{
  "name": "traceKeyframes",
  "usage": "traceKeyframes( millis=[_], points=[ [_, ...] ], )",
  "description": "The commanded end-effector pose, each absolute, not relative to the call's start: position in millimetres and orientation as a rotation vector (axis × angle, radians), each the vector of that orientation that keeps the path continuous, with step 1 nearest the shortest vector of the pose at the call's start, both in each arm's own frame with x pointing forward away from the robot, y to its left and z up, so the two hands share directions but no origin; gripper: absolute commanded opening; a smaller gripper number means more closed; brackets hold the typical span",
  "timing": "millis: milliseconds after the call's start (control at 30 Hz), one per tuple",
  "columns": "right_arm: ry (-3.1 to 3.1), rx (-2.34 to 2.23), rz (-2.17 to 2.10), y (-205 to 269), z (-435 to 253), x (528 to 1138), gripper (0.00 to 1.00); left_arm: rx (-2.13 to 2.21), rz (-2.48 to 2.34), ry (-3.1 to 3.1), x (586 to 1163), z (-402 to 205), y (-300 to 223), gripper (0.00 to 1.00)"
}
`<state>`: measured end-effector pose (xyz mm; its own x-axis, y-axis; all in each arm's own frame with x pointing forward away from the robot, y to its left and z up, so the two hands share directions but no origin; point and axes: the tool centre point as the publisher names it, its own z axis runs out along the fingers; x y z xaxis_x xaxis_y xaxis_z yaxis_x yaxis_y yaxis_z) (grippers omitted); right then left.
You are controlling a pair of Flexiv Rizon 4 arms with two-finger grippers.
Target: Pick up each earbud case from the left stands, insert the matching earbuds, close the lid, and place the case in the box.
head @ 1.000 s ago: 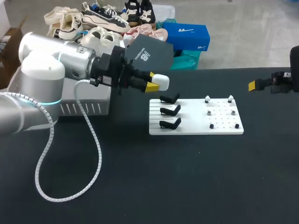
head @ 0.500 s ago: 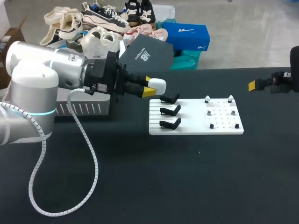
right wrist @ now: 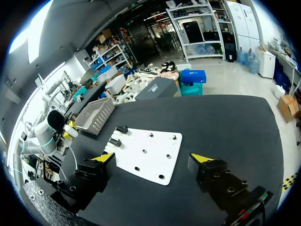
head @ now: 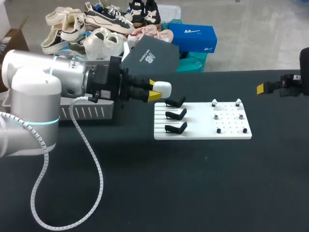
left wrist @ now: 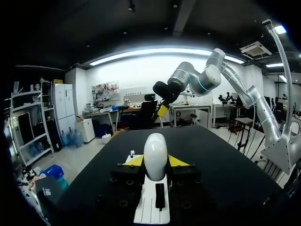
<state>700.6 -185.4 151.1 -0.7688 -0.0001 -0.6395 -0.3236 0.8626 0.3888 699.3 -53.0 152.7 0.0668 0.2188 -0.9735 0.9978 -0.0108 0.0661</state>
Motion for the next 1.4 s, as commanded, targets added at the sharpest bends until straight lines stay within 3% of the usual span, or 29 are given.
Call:
traceKeyframes(
  millis=[33,667,1400],
  points=[
    [2.373,-0.237,0.649,-186.2,150.2,701.2,1.00,1.401,-1.113,1.291,695.3,145.7,-66.5,0.00],
    [2.376,-0.253,0.649,-184.3,149.8,699.6,1.00,1.302,-1.259,1.358,689.9,114.7,-106.9,0.00],
    [2.313,-0.622,0.619,-98.1,165.6,642.8,1.00,1.295,-1.213,1.376,698.8,97.3,-120.8,0.00]
  ],
)
